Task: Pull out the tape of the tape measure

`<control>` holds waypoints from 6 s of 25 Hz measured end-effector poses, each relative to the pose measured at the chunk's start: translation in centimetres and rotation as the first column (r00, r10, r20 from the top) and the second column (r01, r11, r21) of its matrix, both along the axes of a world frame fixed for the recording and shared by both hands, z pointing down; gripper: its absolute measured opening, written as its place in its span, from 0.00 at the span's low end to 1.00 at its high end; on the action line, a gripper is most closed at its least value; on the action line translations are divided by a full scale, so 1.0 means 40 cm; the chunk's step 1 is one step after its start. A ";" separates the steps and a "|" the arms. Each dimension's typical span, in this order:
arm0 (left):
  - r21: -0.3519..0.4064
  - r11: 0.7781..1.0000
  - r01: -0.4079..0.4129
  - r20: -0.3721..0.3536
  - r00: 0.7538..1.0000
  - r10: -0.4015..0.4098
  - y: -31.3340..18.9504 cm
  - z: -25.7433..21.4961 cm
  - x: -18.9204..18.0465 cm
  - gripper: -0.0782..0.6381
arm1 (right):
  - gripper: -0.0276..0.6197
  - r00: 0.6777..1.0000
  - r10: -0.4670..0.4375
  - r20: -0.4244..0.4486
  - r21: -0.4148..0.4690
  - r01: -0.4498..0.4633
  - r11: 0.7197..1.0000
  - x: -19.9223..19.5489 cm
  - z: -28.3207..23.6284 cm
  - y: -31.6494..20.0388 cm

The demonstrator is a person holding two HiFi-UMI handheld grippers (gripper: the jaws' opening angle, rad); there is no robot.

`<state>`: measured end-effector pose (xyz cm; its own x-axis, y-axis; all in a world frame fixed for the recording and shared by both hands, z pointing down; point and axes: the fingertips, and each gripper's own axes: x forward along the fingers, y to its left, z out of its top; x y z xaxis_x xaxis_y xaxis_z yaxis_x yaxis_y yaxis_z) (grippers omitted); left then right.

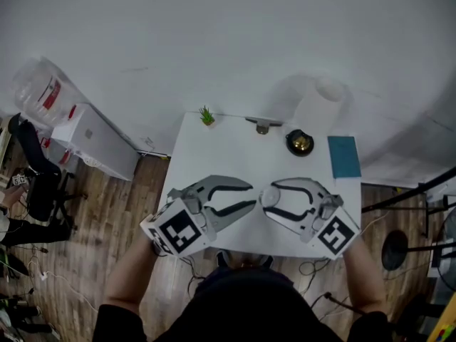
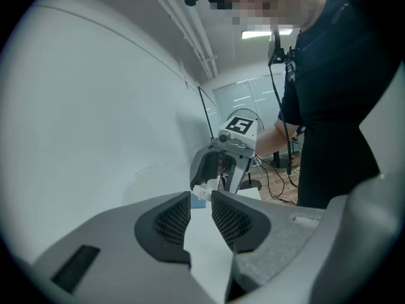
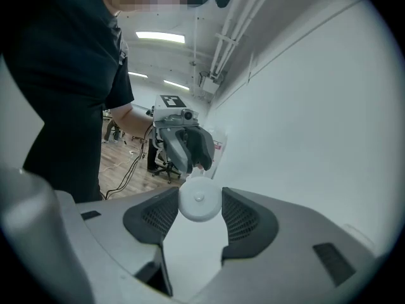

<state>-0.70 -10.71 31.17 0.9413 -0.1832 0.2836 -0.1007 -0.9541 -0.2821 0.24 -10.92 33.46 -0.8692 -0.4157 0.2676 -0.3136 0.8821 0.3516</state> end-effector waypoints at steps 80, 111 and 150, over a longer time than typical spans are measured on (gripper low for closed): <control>-0.676 0.736 0.028 0.161 0.981 0.110 -0.024 0.335 -0.274 0.12 | 0.38 0.948 -0.310 -0.072 -0.657 0.189 0.730 0.071 0.375 0.055; -0.639 0.759 0.124 0.227 0.973 0.032 -0.050 0.319 -0.374 0.12 | 0.38 0.958 -0.247 -0.143 -0.670 0.090 0.737 0.173 0.409 0.080; -0.597 0.760 0.256 0.266 0.957 -0.114 -0.061 0.309 -0.539 0.12 | 0.38 0.958 -0.187 -0.217 -0.674 -0.008 0.739 0.291 0.432 0.146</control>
